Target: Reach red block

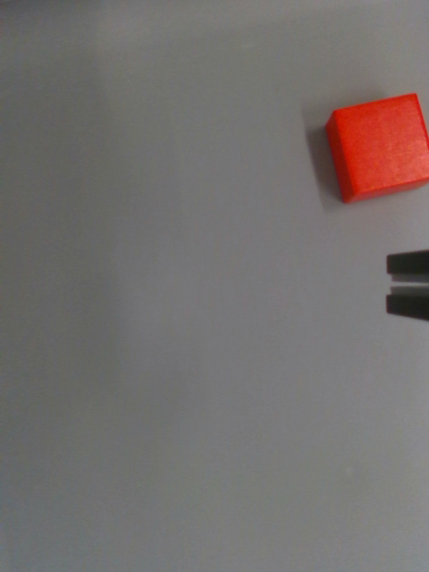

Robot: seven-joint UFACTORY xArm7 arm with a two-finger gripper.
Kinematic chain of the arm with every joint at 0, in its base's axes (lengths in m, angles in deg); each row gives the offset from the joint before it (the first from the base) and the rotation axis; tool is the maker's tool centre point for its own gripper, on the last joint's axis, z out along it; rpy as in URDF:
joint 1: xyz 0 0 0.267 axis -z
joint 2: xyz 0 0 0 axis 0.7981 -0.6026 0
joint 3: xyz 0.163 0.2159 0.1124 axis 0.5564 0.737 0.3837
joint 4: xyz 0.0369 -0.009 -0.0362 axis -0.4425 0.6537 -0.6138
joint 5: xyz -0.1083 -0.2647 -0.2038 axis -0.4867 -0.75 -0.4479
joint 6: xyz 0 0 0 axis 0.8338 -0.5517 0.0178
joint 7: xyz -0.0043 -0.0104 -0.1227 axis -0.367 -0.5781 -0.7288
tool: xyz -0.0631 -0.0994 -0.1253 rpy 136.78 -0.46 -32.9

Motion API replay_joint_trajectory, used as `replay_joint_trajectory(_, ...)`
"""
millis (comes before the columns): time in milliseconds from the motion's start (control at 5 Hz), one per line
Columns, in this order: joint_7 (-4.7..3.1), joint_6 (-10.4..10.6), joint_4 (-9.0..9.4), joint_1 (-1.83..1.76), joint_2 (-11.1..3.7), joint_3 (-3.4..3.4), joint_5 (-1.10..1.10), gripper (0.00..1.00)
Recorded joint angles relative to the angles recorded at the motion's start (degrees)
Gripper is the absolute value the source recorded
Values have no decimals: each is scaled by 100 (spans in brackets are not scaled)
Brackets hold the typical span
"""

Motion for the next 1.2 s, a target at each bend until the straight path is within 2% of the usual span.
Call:
replay_joint_trajectory(200,32,266,170,62,-85,-52,-15,0)
replay_joint_trajectory(400,32,266,170,62,-85,-52,-15,0)
replay_joint_trajectory(600,62,523,335,122,-167,-103,-29,0)
replay_joint_trajectory(800,62,523,335,122,-167,-103,-29,0)
replay_joint_trajectory(1000,92,772,494,179,-247,-152,-42,0)
replay_joint_trajectory(1200,92,772,494,179,-247,-152,-42,0)
